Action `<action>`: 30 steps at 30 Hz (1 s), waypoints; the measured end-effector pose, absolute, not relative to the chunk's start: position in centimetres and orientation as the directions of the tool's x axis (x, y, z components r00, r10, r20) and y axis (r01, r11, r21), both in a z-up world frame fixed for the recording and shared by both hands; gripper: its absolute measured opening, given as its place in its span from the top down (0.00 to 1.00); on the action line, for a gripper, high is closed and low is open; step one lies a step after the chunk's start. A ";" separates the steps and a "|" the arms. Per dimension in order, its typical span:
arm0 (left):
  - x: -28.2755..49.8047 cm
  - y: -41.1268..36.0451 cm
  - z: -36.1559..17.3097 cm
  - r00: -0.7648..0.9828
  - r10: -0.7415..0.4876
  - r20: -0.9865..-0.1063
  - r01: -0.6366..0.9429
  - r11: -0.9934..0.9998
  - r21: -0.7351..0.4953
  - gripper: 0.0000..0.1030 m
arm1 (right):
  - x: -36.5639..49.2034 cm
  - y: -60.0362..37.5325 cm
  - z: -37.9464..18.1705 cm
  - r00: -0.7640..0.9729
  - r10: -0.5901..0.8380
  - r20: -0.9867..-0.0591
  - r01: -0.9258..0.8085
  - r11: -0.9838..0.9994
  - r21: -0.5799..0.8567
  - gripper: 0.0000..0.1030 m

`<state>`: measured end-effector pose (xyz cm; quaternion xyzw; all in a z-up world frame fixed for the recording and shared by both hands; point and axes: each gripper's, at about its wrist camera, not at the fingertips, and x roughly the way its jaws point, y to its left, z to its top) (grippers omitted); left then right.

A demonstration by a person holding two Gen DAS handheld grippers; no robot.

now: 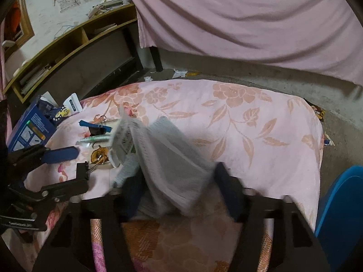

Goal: Collect trash
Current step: 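Grasp the black binder clip with the left gripper while the right grasps the grey masks, then carry the clip and masks over the blue bucket and open both grippers to drop them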

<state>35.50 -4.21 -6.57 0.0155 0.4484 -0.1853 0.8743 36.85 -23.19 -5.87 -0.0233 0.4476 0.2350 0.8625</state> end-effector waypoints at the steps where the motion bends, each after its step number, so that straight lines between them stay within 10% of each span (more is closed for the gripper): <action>1: 35.6 -4.3 -6.6 0.526 -0.312 -0.791 0.343 0.929 -0.139 0.60 | 36.8 -23.2 -5.9 0.493 0.383 -0.781 -0.426 0.889 0.167 0.62; 12: 35.0 -5.4 -7.2 0.518 -0.282 -0.808 0.335 0.936 -0.112 0.78 | 36.3 -24.1 -5.5 0.518 0.391 -0.761 -0.400 0.897 0.189 0.90; 30: 29.4 -5.8 -4.3 0.627 -0.308 -0.716 0.231 0.951 -0.206 0.78 | 32.3 -26.3 -3.1 0.609 0.454 -0.650 -0.416 0.881 0.226 0.93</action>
